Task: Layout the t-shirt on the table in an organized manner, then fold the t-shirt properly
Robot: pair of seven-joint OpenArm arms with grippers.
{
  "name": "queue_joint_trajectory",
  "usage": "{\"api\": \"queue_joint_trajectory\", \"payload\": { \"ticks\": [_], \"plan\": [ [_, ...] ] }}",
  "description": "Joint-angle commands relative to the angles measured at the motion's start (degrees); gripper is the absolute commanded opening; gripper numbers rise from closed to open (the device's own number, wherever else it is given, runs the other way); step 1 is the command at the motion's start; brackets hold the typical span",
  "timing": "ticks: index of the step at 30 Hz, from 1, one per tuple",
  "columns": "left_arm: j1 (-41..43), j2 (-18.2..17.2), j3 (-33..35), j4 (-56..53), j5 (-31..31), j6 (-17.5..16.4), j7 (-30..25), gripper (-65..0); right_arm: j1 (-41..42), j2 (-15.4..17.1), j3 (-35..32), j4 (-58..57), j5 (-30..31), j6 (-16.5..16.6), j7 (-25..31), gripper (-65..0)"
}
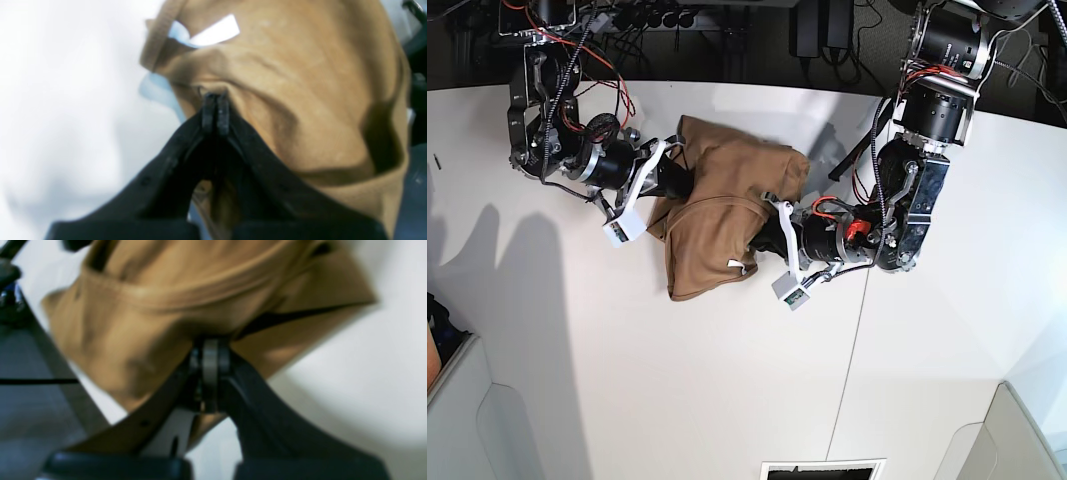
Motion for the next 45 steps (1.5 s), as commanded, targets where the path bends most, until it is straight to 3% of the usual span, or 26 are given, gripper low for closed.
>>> {"api": "queue_joint_trajectory", "payload": {
  "ticks": [1, 5, 8, 14, 18, 23, 27, 31, 38, 45],
  "plan": [
    [-1.31, -0.07, -1.36, 2.34, -2.91, -0.30, 0.13, -65.0, 0.94, 0.50, 1.22, 1.55, 0.52, 0.57, 1.29, -65.0],
    [-1.07, -0.85, -6.75, 7.67, -9.40, -0.30, 6.38, -65.0, 0.87, 1.62, 5.03, 2.29, 0.48, 0.37, 0.79, -65.0],
    [-0.33, -4.72, -7.34, 9.33, -14.97, -0.30, 8.46, -65.0, 0.46, 3.32, 7.26, 2.67, 1.88, 0.39, -0.20, -65.0],
    [7.58, -11.32, -7.34, 15.61, -15.19, -0.30, 8.66, -65.0, -3.13, 7.65, 10.56, 4.37, 5.66, 0.44, -1.46, -65.0],
    [16.83, -17.62, -7.34, 23.89, -15.82, -0.30, 8.94, -65.0, -7.85, 9.88, 10.60, 8.52, 6.34, 0.46, -2.62, -65.0],
    [29.64, -25.42, -7.34, 35.04, -15.63, -0.30, 9.20, -65.0, -15.91, 11.74, 10.56, 13.27, 7.87, 0.90, -2.84, -65.0],
    [38.64, -28.61, -7.34, 38.45, -14.60, -0.30, 9.29, -65.0, -23.15, 12.20, 10.56, 16.63, 8.66, 1.05, -2.89, -65.0],
    [45.11, -28.28, -7.32, 39.10, -12.74, -0.30, 8.59, -65.0, -29.73, 12.17, 10.56, 21.07, 9.70, 1.18, -3.04, -65.0],
    [53.88, -28.28, -6.05, 37.16, -1.20, -0.30, 3.85, -65.0, -38.01, 12.17, 9.88, 21.51, 6.19, 1.92, -3.02, -65.0],
    [54.42, -28.28, 6.97, 28.17, 13.31, -0.30, -2.58, -65.0, -41.44, 12.22, 5.62, 16.06, -2.34, 1.90, -2.99, -65.0]
  ]
}}
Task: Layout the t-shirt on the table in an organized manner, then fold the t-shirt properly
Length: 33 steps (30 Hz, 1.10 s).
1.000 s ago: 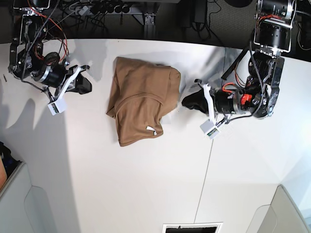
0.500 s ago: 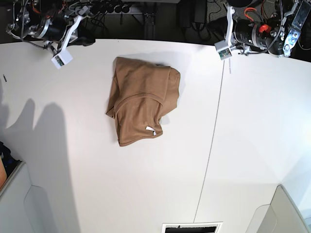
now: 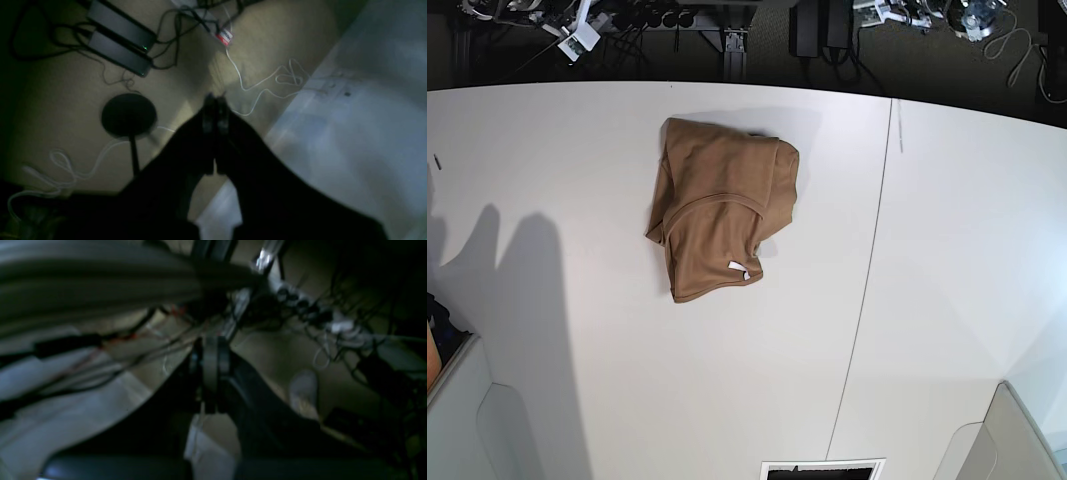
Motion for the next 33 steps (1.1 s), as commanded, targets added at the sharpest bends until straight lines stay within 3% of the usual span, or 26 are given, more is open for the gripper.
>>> {"api": "queue_joint_trajectory", "payload": {
  "ticks": [1, 4, 8, 17, 24, 33],
  "plan": [
    [0.50, -0.66, 1.90, -1.49, 2.38, -0.30, -2.12, -65.0, -0.35, 0.55, -0.85, -0.81, -0.59, 0.33, 0.55, -65.0],
    [-1.22, -0.63, 8.59, -8.94, 9.33, -0.30, -7.91, -65.0, -0.11, 2.32, -5.01, -5.73, -4.63, -0.09, 4.02, -65.0],
    [-6.54, 0.28, 15.30, -20.85, 12.98, -0.30, -12.35, -65.0, 0.85, 5.11, -10.97, -13.90, -11.30, -1.42, 10.03, -65.0],
    [-19.80, 11.52, 19.74, -49.53, 13.35, 0.11, -10.78, -65.0, 14.05, 5.29, -22.36, -39.08, -13.29, -5.55, 9.46, -65.0],
    [-28.83, 19.76, 19.76, -63.47, 13.35, 7.13, -12.92, -65.0, 26.49, 2.36, -28.46, -52.63, -13.31, -6.01, 9.53, -65.0],
    [-34.99, 25.24, 19.76, -65.55, 13.33, 7.58, -14.64, -65.0, 33.68, -2.58, -28.83, -55.28, -13.77, -7.21, 9.51, -65.0]
  ]
}}
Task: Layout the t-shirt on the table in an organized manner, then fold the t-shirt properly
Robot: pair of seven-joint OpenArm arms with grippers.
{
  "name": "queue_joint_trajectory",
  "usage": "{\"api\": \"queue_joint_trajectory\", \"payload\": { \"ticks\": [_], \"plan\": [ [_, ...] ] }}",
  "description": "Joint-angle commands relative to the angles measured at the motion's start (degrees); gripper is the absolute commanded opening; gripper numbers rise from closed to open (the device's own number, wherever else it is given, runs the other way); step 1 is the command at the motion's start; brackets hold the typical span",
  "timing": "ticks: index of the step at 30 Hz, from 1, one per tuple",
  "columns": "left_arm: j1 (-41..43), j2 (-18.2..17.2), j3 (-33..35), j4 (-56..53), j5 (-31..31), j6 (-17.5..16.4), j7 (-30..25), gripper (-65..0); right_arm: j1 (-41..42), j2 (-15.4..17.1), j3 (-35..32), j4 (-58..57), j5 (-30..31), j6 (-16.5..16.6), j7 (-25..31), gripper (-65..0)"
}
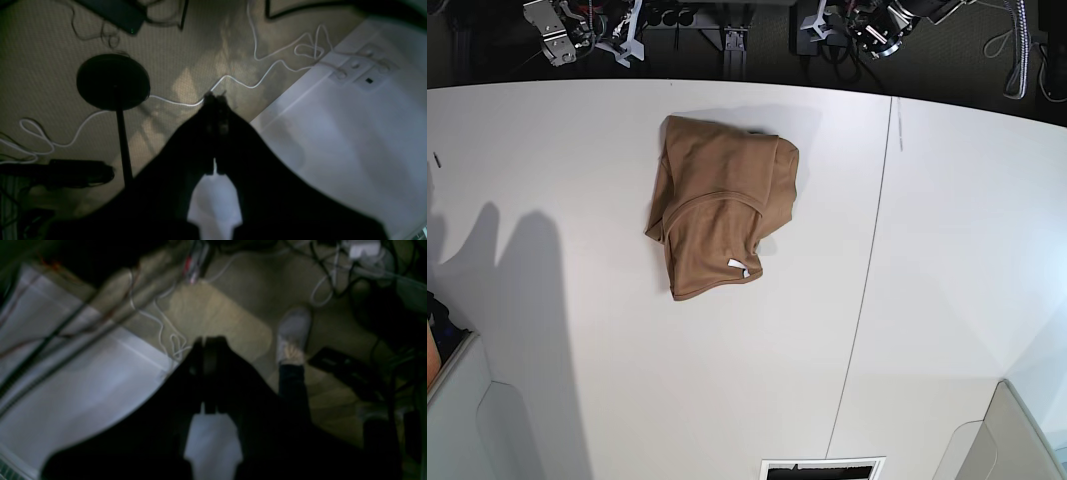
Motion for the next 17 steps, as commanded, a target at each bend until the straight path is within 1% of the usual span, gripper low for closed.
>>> {"api": "queue_joint_trajectory", "payload": {
  "ticks": [1, 3, 5, 7, 10, 17],
  "plan": [
    [-0.50, -0.20, -0.02, 0.07, -0.11, -0.24, 0.52, -65.0, -0.24, 0.35, 0.11, 0.22, 0.24, 0.22, -0.50, -65.0],
    [-0.94, -0.17, -0.02, 0.11, -0.39, -0.22, 0.42, -65.0, -0.28, 0.22, 0.11, 0.22, 0.26, 0.24, -0.52, -65.0],
    [-1.60, -0.20, -0.02, 0.11, -1.97, -0.22, 0.55, -65.0, -0.28, 0.33, 0.11, 0.22, 0.24, 0.24, -1.40, -65.0],
    [-1.73, -0.22, -0.02, 0.11, -3.65, -0.22, 0.85, -65.0, -0.28, 0.37, 0.11, 0.22, 0.26, 0.26, -4.48, -65.0],
    [-1.68, -0.24, -0.02, 0.11, -3.96, -0.22, 0.94, -65.0, -0.28, 0.37, 0.11, 0.22, 0.26, 0.26, -8.24, -65.0],
    [-1.70, -0.20, -0.02, 0.11, -3.98, -0.24, 0.66, -65.0, -0.28, 0.37, 0.11, 0.22, 0.50, 0.26, -8.26, -65.0]
  ]
}}
